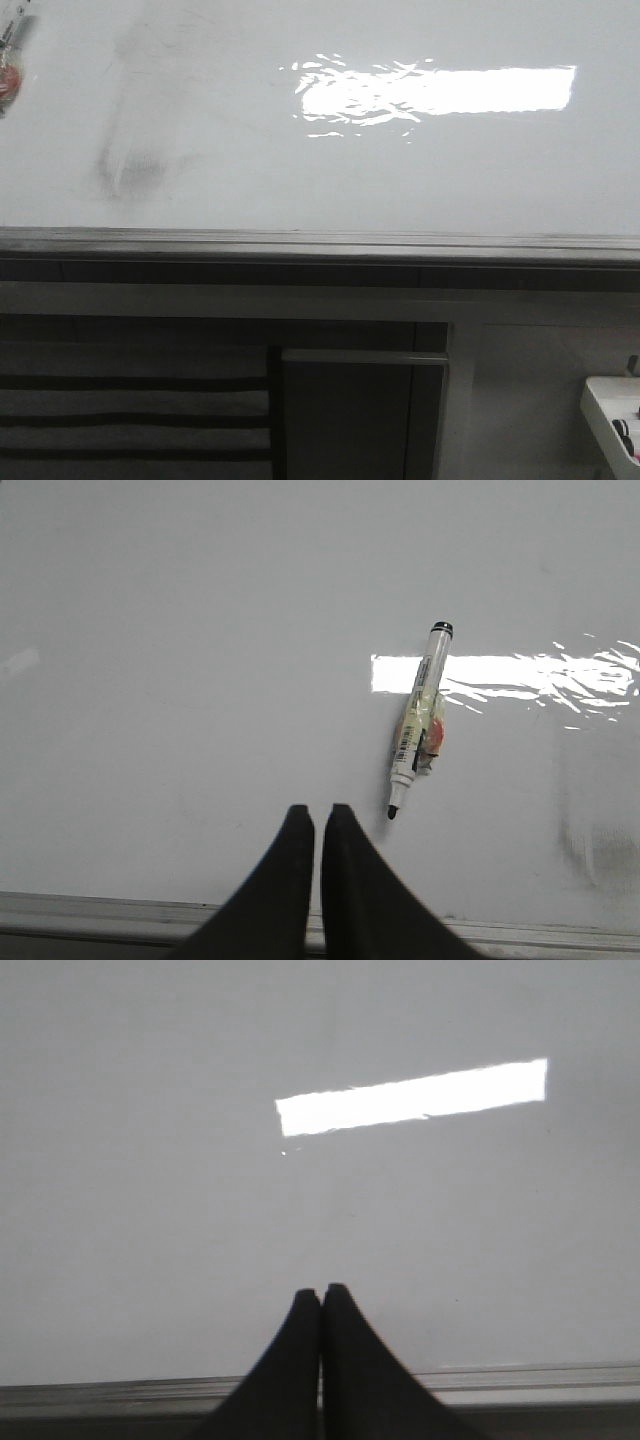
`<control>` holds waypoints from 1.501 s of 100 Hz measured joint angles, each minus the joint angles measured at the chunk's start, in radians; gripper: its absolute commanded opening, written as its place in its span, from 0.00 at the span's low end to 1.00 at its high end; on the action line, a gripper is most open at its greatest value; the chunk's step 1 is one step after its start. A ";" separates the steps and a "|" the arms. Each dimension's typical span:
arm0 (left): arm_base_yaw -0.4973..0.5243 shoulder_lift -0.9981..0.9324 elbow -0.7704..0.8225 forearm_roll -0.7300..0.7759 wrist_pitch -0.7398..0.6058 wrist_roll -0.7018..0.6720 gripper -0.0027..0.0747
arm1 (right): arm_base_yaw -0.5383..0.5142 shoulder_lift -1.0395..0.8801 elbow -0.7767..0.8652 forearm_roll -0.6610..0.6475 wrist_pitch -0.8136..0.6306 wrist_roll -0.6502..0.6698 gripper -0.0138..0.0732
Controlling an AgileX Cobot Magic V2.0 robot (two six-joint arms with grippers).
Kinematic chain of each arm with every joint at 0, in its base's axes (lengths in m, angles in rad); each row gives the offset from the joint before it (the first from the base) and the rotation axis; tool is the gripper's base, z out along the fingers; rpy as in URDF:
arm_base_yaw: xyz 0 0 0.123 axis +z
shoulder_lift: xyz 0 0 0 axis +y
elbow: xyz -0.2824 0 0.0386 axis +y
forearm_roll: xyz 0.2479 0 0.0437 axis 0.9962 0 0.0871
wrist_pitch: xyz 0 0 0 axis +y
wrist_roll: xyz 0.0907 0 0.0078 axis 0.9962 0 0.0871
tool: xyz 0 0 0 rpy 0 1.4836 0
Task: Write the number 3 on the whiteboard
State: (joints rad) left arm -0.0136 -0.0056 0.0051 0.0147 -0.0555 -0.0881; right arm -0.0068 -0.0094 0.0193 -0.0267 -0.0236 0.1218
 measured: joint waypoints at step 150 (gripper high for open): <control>0.000 0.119 -0.400 0.053 0.341 -0.004 0.01 | 0.000 0.074 -0.282 -0.002 0.260 0.000 0.07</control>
State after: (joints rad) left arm -0.0136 0.1131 -0.3952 0.0680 0.2852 -0.0922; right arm -0.0068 0.0646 -0.2625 -0.0284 0.2359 0.1218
